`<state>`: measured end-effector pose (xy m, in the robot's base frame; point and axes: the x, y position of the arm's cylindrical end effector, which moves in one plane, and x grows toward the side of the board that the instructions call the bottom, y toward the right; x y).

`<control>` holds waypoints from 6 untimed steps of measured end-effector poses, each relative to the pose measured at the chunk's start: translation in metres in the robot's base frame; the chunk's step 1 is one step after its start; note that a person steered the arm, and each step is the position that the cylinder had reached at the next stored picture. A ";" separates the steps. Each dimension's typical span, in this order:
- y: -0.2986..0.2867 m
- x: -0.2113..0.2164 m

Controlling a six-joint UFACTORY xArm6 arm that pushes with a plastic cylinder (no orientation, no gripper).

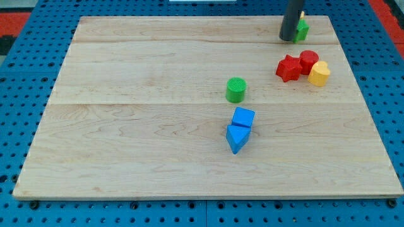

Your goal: Push the green circle to the left of the green star

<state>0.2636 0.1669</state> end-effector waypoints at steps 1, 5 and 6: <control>-0.010 -0.001; -0.255 0.131; -0.239 0.190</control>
<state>0.4532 -0.0717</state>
